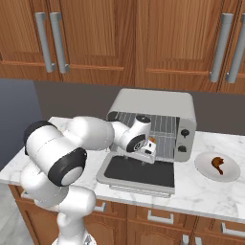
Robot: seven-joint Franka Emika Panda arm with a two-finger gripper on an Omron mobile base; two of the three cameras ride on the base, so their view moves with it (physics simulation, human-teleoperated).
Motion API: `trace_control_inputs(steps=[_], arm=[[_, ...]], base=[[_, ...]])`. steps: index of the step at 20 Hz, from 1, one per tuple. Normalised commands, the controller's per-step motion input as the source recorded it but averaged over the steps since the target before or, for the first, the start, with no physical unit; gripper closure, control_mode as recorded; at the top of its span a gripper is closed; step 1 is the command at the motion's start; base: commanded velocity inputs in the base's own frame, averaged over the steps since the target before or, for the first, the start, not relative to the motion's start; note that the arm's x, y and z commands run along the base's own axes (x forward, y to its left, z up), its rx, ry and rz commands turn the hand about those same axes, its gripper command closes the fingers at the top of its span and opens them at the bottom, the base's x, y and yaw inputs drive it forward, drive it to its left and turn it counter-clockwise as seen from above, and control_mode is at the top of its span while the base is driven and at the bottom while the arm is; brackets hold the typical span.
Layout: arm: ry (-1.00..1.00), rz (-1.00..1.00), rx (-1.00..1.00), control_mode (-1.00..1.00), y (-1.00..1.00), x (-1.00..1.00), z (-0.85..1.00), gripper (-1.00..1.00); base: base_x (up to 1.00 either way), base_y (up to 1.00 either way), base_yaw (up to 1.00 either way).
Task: Open the toaster oven door. Place the bread on the bottom rack in the toaster oven and place the chicken drumstick on the top rack.
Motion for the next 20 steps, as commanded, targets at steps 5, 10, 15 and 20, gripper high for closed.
trace_control_inputs(steps=[5,10,15,20], arm=[[0.00,-0.12,0.00,-1.00,0.00,0.46,-0.12,-1.00],[0.00,-0.16,0.00,-1.00,0.00,0.44,-0.09,-1.00],[0.00,-0.16,0.00,-1.00,0.00,0.29,-0.15,-1.00],[0.00,-0.14,0.00,-1.00,-0.10,0.14,-0.15,-1.00]], base=[[0.00,0.00,0.00],[0.00,0.00,0.00],[0.00,0.00,0.00],[0.00,0.00,0.00]])
